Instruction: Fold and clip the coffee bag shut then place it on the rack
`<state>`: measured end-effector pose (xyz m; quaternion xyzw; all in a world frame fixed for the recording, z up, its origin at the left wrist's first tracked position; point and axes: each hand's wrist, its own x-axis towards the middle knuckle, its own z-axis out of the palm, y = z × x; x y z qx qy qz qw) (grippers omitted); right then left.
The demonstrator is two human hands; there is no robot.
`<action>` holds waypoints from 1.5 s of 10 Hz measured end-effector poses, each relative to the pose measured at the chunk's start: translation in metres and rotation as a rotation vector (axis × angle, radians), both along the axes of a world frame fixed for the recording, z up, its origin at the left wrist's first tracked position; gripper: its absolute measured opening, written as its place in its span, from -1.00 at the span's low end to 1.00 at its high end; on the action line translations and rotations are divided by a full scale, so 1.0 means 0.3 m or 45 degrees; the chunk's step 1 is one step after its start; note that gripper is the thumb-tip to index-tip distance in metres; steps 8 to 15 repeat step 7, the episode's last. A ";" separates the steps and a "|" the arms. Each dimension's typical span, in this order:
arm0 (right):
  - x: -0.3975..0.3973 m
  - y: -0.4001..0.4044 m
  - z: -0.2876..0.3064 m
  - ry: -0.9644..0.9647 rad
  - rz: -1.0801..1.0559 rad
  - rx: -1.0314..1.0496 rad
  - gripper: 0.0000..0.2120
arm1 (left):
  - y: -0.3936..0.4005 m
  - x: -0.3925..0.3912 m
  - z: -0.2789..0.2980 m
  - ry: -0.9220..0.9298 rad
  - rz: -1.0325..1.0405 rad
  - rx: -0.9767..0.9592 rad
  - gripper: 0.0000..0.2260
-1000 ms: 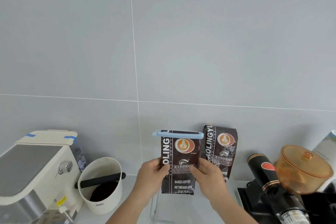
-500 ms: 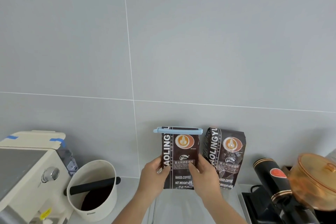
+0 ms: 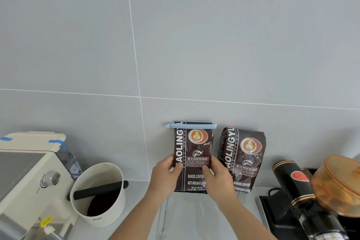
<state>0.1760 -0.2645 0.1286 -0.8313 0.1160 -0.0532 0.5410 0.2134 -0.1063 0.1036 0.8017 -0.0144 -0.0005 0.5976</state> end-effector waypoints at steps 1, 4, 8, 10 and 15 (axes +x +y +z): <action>-0.001 -0.001 0.005 0.011 0.000 0.005 -0.67 | 0.001 0.003 0.001 0.020 -0.005 0.001 -0.79; -0.015 -0.021 0.058 0.110 0.054 0.135 -0.68 | -0.020 0.000 0.065 0.098 0.046 0.200 -0.85; -0.091 -0.085 0.191 0.124 0.108 0.470 -0.79 | 0.032 -0.106 0.206 0.253 0.054 -0.067 -0.85; -0.091 -0.085 0.191 0.124 0.108 0.470 -0.79 | 0.032 -0.106 0.206 0.253 0.054 -0.067 -0.85; -0.091 -0.085 0.191 0.124 0.108 0.470 -0.79 | 0.032 -0.106 0.206 0.253 0.054 -0.067 -0.85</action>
